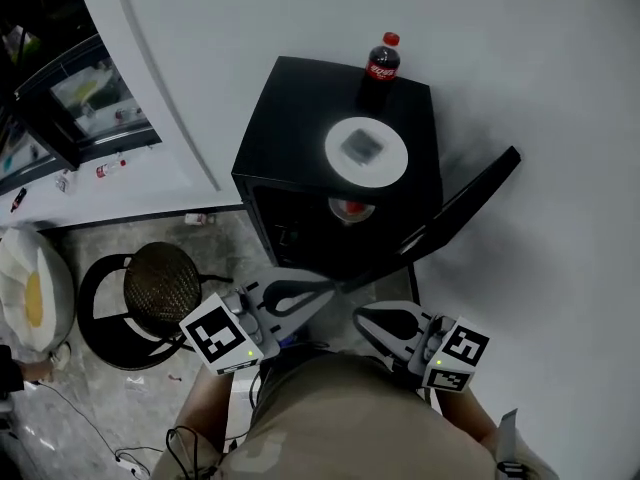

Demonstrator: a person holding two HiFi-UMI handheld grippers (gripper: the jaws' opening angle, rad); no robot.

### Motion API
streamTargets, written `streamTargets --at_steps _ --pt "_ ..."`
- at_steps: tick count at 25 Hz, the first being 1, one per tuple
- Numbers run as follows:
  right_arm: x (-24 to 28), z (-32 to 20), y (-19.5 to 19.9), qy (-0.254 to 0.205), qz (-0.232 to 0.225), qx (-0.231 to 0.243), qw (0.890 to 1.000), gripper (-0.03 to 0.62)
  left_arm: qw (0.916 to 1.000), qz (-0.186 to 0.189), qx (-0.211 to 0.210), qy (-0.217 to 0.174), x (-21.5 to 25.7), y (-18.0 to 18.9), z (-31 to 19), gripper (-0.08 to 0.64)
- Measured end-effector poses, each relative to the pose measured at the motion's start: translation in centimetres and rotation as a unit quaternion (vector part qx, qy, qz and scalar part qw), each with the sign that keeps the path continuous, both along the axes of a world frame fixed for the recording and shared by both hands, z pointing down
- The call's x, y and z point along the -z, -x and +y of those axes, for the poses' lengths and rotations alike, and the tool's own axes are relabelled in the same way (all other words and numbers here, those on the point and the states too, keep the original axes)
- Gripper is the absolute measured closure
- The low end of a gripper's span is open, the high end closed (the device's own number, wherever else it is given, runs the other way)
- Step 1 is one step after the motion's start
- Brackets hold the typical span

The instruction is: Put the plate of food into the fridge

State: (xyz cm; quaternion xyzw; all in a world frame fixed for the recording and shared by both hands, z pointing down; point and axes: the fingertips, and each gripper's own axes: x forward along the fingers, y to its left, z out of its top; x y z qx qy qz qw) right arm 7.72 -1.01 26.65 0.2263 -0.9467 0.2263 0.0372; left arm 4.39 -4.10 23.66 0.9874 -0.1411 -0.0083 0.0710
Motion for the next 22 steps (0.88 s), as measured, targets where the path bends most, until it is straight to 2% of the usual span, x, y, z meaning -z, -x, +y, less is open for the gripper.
streamTargets --at_steps 11,14,16,18,22 --pt "-0.9 -1.8 1.4 0.008 0.02 -0.065 0.998 0.572 0.9989 -0.033 -0.034 0.008 -0.1 1.9 -3.9 0.551" --pt "-1.3 -3.5 0.8 -0.005 0.029 -0.064 0.998 0.572 0.9993 -0.024 -0.024 -0.015 0.0 2.0 -5.6 0.551" --pt "-3.5 -4.6 -0.1 -0.011 0.031 -0.062 0.998 0.572 0.9991 -0.027 -0.02 -0.025 -1.9 1.4 -6.6 0.551" --pt "-5.2 -4.9 -0.5 -0.01 0.029 -0.058 0.998 0.572 0.9986 -0.045 -0.018 -0.022 -3.6 0.9 -7.0 0.551" --pt "-5.0 -4.9 -1.0 -0.003 0.026 -0.04 0.999 0.572 0.9978 -0.065 -0.003 -0.011 -3.1 0.2 -7.4 0.551"
